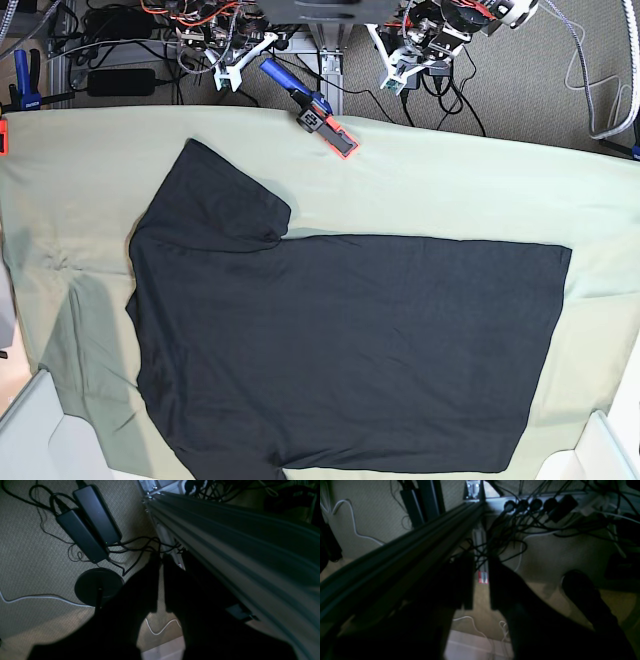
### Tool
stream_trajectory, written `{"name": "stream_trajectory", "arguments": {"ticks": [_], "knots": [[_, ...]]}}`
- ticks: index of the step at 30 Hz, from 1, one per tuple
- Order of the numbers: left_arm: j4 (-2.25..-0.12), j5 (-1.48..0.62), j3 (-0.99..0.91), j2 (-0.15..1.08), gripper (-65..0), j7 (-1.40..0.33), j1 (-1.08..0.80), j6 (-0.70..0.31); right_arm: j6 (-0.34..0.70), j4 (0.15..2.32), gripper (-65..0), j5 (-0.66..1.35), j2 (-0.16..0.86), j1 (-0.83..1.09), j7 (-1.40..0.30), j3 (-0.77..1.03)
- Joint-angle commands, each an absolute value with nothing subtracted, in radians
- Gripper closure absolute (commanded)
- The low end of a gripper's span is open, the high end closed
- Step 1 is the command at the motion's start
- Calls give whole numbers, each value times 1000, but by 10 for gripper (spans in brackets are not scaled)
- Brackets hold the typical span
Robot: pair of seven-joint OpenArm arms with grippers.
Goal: Fold the T-shirt properly
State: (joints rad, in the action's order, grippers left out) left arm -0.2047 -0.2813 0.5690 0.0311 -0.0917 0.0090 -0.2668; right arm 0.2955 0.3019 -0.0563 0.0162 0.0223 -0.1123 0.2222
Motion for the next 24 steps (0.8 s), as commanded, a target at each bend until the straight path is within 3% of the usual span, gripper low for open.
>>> {"name": "stream_trajectory", "arguments": {"ticks": [1,8,14,24], "knots": [[-211,-284,568,28,-39,-81,13,-281,302,309,-93,-52,17,20,-105,222],[-211,-341,568,28,-39,-88,8,-276,302,308,-93,-52,17,20,-106,222],[-211,-340,568,28,-39,-118,1,-133,290,308,-93,-53,17,20,-109,222],[-211,-340,568,28,-39,-124,-1,-131,257,309,-93,-75,17,20,-109,222]]}}
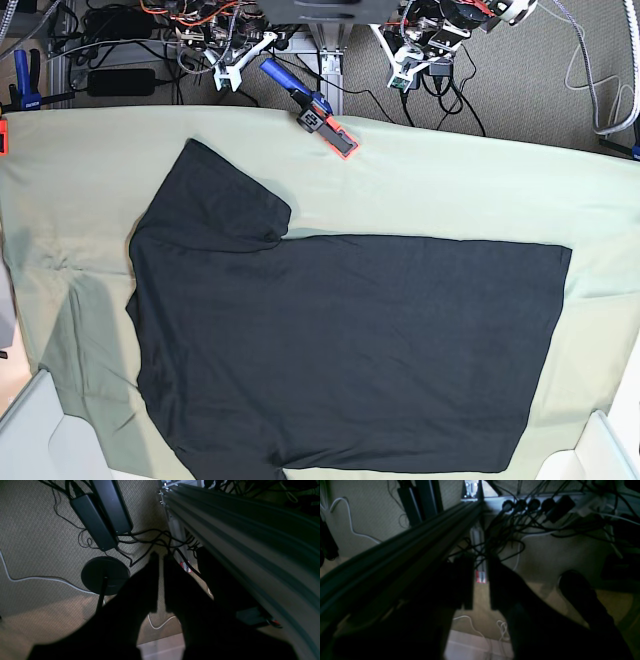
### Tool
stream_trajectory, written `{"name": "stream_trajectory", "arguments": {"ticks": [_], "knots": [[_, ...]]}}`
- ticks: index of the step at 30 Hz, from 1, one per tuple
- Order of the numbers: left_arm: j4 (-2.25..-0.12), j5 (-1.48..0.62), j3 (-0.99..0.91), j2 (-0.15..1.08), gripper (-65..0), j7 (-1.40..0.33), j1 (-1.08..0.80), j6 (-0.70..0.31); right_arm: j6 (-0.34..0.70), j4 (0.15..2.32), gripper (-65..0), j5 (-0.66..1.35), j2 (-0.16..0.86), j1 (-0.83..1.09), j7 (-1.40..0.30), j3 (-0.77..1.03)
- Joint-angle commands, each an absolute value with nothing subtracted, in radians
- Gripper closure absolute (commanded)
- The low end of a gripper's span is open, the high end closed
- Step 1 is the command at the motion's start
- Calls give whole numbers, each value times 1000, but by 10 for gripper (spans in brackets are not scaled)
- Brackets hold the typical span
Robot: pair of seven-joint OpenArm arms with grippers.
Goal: Fold the T-shirt properly
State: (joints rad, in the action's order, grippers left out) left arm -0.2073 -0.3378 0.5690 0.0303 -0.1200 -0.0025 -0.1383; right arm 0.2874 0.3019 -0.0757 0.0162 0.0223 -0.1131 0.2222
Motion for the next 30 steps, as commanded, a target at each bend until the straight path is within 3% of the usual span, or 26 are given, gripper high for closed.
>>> {"name": "stream_trajectory", "arguments": {"ticks": [1,18,24,30], "knots": [[-211,-340,568,28,-39,-124,-1,-131,258,309,-93,-75,17,20,-109,222],[-211,-339,568,28,-39,-108,-4,-134,276,312,-93,-75,20,23,-109,222],[-212,-340,568,38,-39,-100,-38,-324,321,313,-93,-116,30,48,-109,212],[-281,-340,568,61,-39,-25,-130,-326,321,326,-93,-115,75,103,-109,109]]}}
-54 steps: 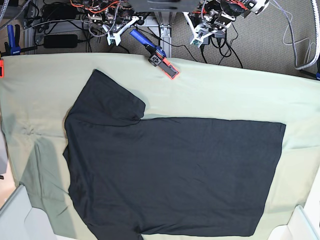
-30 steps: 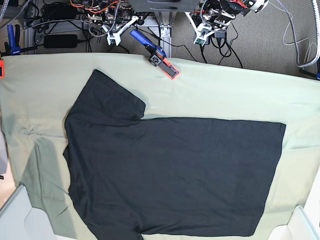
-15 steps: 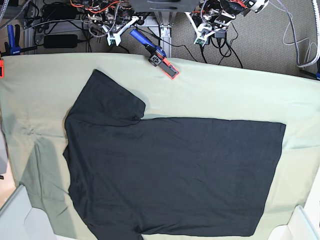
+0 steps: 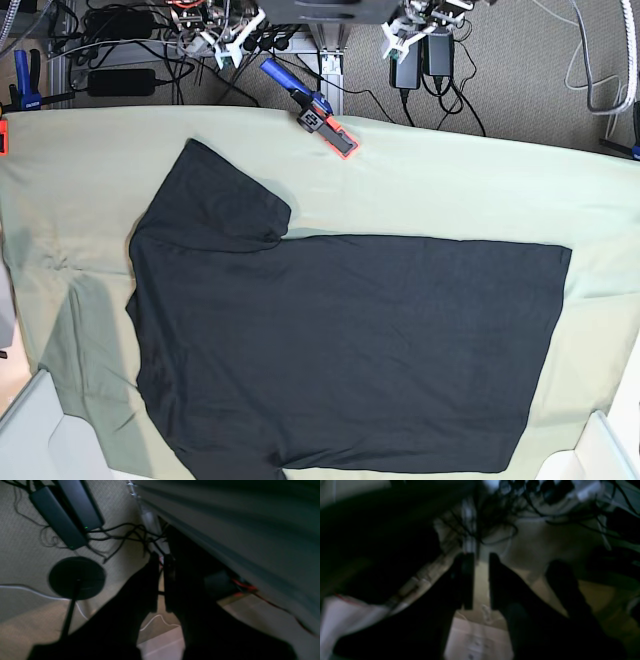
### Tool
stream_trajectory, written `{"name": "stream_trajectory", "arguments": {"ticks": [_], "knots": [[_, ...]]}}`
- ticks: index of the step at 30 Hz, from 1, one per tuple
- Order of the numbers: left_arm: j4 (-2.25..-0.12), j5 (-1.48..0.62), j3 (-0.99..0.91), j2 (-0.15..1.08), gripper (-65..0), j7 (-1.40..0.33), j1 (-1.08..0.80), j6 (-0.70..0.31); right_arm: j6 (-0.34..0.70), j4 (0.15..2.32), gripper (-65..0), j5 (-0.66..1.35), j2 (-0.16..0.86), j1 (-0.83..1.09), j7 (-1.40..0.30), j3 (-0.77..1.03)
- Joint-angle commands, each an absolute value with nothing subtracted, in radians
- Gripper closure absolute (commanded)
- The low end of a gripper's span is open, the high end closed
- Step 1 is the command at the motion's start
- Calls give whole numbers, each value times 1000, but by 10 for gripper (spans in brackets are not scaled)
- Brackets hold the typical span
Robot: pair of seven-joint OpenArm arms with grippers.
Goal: Fold the T-shirt properly
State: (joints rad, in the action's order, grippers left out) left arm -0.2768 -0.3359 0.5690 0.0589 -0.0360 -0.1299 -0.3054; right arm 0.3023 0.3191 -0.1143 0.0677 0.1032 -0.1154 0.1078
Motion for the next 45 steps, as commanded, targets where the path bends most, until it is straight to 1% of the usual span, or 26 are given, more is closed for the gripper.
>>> {"name": "stream_trajectory", "arguments": {"ticks": [1,5,9,15,18,20,22,28,33,39,45], "knots": [[-308,-340,568,71,-39,-20,-149,-326,321,335,-93,-115,83,117,-109,85],[-429,-340,568,116,-39,3,-221,-320,321,402,-93,-116,116,181,-109,1],[-560,-340,536,157,-39,4,-290,-272,321,506,-93,-115,156,256,-109,-52],[-769,-364,324,199,-39,-29,-406,-274,322,706,-93,-115,228,382,-112,-66],[-883,-374,224,216,-39,-83,-460,-274,323,815,-93,-112,267,445,-113,-66],[-959,-398,190,237,-39,-118,-492,-292,322,891,-93,-104,293,485,-123,-66],[-1036,-433,171,258,-39,-126,-524,-311,322,971,-93,-86,319,522,-151,-66],[-1279,-462,144,328,-39,-147,-630,-311,321,1205,-93,-62,398,599,-248,-65],[-1510,-542,67,351,-38,-234,-727,-311,318,1354,-93,-63,453,633,-307,-65],[-1734,-570,-42,381,-39,-318,-807,-311,318,1524,-93,-46,468,664,-398,-11],[-1868,-596,-122,416,-39,-458,-832,-311,318,1684,-93,86,469,663,-538,79]]}}
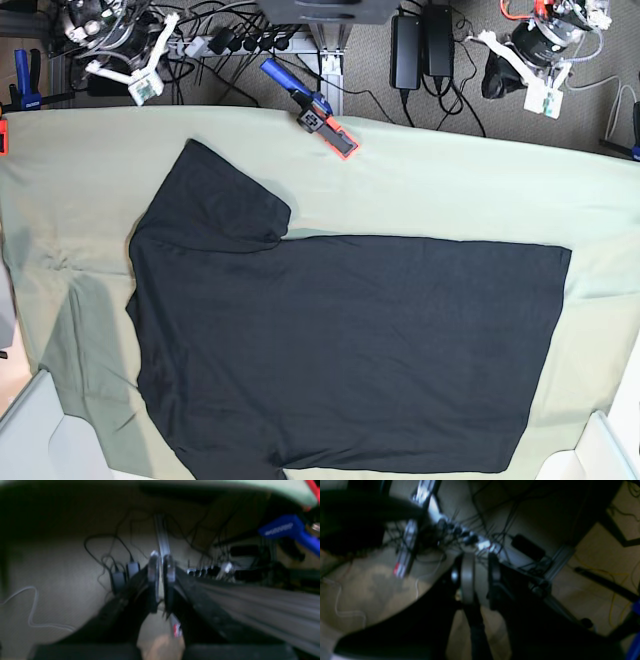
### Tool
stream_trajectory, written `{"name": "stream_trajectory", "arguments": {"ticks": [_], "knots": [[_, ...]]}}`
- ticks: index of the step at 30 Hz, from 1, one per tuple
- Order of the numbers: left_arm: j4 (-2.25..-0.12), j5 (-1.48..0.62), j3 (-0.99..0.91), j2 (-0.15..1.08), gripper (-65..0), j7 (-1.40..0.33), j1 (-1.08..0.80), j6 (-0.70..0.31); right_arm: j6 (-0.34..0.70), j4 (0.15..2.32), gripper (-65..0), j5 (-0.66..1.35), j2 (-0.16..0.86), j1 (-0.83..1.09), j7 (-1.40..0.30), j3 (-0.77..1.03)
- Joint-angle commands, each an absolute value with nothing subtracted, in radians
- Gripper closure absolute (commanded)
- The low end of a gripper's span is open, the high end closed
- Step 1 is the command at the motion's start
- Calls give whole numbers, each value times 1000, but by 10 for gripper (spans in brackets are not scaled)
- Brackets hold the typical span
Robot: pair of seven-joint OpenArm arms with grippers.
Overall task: Fold the T-shirt properly
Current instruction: 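Move the right gripper down toward the black shirt's shoulder corner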
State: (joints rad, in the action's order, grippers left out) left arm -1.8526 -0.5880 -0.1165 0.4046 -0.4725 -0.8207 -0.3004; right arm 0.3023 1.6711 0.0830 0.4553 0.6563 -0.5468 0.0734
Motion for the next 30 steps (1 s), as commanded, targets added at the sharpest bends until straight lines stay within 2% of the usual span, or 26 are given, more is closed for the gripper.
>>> {"name": "stream_trajectory", "arguments": {"ticks": [1,6,11,14,17,19,22,30], "knots": [[-1884,-596,-136,419,-39,-490,-831,-311,318,1710,-93,105,468,663,-555,91],[-1985,-638,-223,419,-39,-667,-832,-311,318,1835,-93,177,468,663,-616,126],[-2032,-640,-297,419,-39,-694,-837,-311,318,1925,-96,234,467,661,-628,127],[-2034,-640,-315,435,-41,-696,-837,-311,318,1965,-134,252,467,660,-630,127],[-2034,-640,-315,465,-88,-696,-838,-311,318,1991,-206,276,464,654,-629,130],[-2034,-640,-315,487,-158,-691,-837,-311,318,2016,-250,316,458,642,-630,139],[-2034,-639,-315,509,-265,-685,-837,-311,318,2067,-253,326,439,638,-631,170],[-2034,-613,-315,533,-272,-684,-840,-310,290,2149,-253,334,369,619,-636,253]]}}
